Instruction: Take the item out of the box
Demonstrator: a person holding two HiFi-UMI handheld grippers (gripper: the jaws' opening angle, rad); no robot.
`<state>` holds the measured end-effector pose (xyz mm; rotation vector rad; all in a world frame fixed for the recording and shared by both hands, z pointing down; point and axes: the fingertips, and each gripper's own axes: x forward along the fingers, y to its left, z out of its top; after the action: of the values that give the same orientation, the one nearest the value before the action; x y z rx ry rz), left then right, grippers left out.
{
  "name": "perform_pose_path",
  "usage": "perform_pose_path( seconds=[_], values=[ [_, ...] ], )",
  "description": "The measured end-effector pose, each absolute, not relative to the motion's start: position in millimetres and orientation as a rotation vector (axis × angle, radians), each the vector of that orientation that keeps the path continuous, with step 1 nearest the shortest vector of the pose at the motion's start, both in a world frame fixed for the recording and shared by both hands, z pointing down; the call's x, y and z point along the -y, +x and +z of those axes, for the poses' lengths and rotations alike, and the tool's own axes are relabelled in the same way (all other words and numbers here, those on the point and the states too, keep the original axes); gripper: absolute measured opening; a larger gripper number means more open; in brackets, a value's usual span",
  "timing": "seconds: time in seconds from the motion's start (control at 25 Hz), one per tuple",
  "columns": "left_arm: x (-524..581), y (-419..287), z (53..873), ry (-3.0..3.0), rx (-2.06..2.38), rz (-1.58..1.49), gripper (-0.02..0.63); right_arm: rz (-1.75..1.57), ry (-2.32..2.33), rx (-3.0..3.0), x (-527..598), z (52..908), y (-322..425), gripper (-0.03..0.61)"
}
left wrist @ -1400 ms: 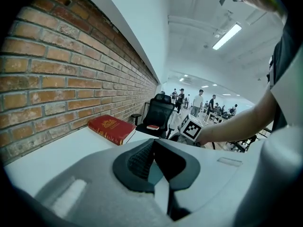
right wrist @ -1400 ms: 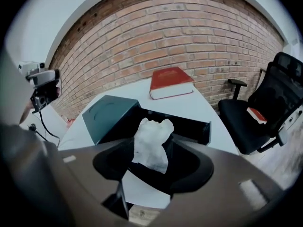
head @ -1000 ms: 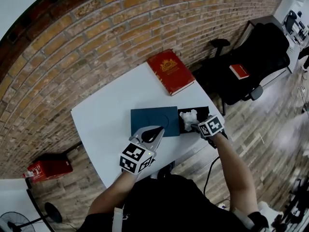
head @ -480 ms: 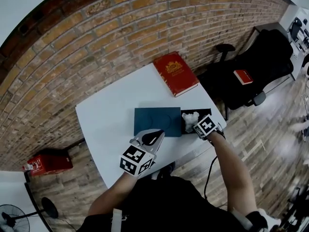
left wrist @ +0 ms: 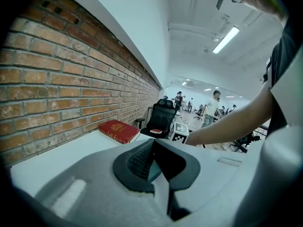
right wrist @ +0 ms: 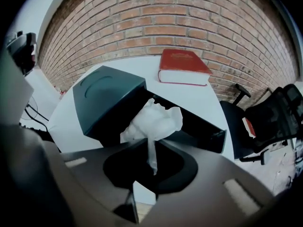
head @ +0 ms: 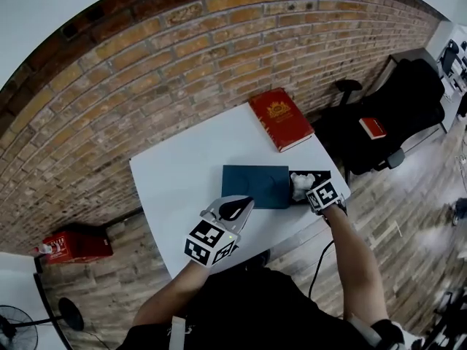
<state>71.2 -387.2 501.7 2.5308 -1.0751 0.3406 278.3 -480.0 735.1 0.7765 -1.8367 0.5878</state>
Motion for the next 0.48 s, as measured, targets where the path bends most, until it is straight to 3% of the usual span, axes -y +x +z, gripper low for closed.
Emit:
perform_pose_path(
  seconds=[0.48],
  values=[
    [357.2, 39.7, 496.0, 2.585, 0.972, 0.249, 0.000, 0.599, 1.102, 1.915, 459.3, 652.9, 284.3, 0.046]
  ],
)
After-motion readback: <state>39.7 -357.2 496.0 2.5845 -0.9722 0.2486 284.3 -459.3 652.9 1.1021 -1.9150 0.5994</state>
